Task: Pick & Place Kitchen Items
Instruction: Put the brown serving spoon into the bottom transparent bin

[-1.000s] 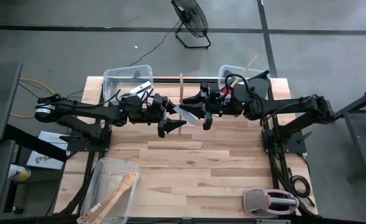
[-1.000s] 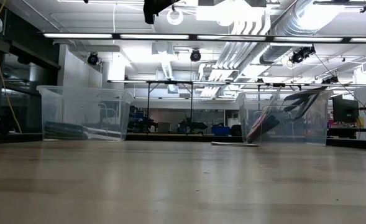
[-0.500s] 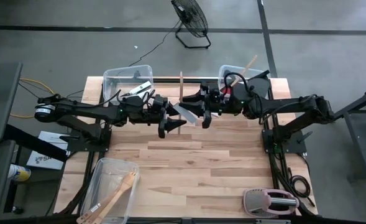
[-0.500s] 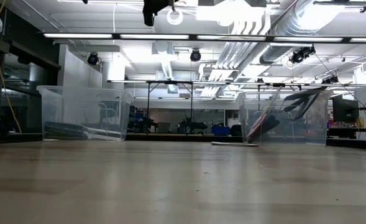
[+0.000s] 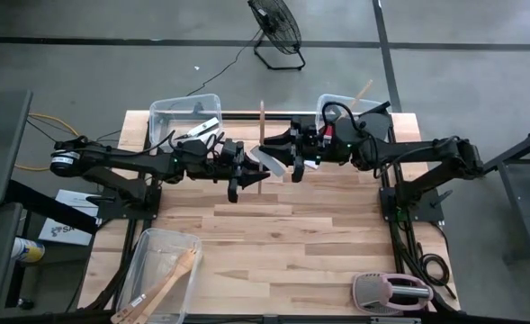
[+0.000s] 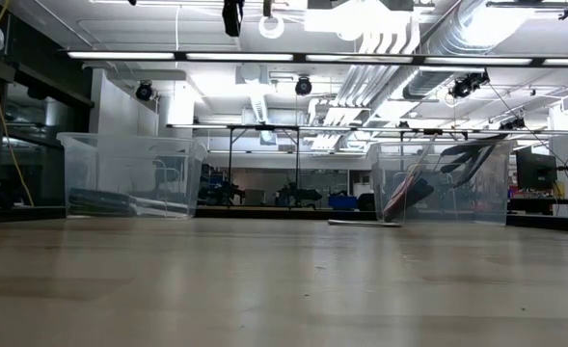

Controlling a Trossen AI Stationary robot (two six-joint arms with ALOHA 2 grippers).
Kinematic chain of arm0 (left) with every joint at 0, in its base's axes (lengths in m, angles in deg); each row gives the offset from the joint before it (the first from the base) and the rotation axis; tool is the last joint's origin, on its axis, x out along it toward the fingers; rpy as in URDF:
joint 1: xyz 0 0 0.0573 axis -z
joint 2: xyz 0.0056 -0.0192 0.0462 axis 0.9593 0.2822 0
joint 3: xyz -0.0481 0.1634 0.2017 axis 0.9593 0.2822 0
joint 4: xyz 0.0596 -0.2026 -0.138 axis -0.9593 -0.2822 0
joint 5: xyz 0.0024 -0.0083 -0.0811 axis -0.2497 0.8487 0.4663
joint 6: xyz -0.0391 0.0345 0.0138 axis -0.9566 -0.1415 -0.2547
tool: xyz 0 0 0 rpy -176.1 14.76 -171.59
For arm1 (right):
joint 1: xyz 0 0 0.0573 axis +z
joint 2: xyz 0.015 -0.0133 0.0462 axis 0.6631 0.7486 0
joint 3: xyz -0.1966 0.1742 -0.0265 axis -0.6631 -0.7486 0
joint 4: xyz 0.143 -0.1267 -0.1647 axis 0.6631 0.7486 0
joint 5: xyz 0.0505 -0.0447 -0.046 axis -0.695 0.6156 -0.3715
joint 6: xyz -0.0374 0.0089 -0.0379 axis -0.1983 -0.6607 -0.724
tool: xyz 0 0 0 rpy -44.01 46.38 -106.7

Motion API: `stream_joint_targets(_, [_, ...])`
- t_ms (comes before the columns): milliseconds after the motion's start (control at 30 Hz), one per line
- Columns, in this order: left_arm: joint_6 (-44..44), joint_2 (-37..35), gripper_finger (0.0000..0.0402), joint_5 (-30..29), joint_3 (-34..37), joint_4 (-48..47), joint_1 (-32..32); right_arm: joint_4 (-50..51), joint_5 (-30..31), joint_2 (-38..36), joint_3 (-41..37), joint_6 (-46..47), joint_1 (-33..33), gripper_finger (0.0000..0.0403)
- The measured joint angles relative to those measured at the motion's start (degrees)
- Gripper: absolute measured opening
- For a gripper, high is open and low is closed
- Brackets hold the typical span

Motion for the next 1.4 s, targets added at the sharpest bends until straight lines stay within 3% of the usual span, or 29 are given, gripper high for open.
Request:
stream_joint_targets(500, [0.3, 0.0, 0.0080, 0.5, 0.0, -0.5, 0.0, 1.4, -0.3, -0.1, 0.0, -0.3, 0.0, 0.0078])
stream_joint_targets(733, [0.0, 0.0, 0.0080, 0.5, 0.0, -1.0, 0.0, 1.9, -0.2, -0.1, 0.0, -0.5, 0.0, 0.0104])
stream_joint_targets(1400, [-1.3, 0.0, 0.0080, 0.2, 0.0, -1.3, 0.0, 5.7, -0.9, -0.1, 0.0, 1.2, 0.1, 0.0113])
